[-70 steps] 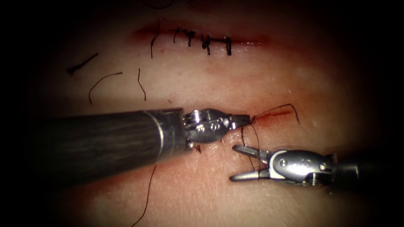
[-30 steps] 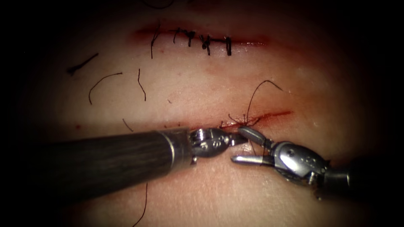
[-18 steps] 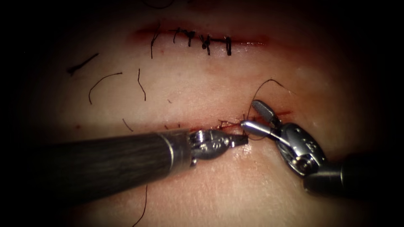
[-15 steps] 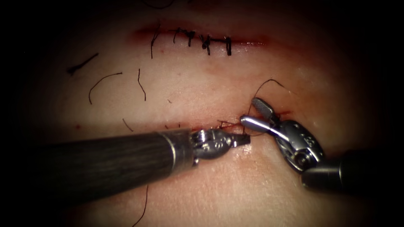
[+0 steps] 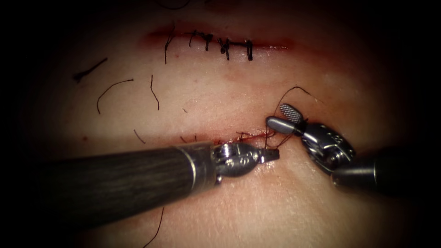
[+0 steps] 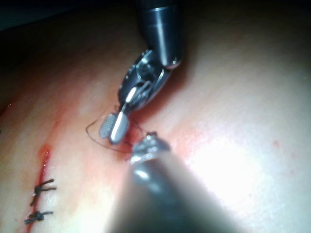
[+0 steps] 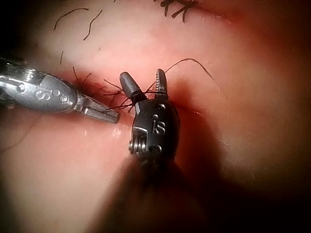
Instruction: Wound Closure
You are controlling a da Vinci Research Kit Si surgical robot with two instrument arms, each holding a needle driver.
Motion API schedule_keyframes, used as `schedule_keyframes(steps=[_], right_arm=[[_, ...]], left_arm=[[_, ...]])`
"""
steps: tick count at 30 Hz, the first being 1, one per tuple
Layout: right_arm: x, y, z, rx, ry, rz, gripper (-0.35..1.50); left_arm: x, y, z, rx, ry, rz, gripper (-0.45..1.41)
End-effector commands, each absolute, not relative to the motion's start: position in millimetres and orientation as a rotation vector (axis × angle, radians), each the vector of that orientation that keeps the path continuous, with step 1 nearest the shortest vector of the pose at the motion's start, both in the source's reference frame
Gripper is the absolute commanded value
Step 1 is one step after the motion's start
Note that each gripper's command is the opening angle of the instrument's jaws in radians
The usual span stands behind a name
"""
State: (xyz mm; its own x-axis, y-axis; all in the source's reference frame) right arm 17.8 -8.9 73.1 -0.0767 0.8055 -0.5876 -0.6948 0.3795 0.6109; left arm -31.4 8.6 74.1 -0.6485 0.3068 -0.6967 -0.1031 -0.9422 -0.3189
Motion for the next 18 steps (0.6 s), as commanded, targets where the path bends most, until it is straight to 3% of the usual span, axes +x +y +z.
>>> schedule_keyframes(steps=[1, 18], right_arm=[[18.0, -9.1, 74.3, 0.120, 1.066, 1.262, 0.86], [18.2, -8.6, 81.7, 0.186, 0.978, 1.326, 0.86]], left_arm=[[-32.1, 8.4, 74.8, -1.183, -0.371, 2.636, -0.45], [-32.1, 8.3, 74.8, -1.189, -0.365, 2.633, -0.45]])
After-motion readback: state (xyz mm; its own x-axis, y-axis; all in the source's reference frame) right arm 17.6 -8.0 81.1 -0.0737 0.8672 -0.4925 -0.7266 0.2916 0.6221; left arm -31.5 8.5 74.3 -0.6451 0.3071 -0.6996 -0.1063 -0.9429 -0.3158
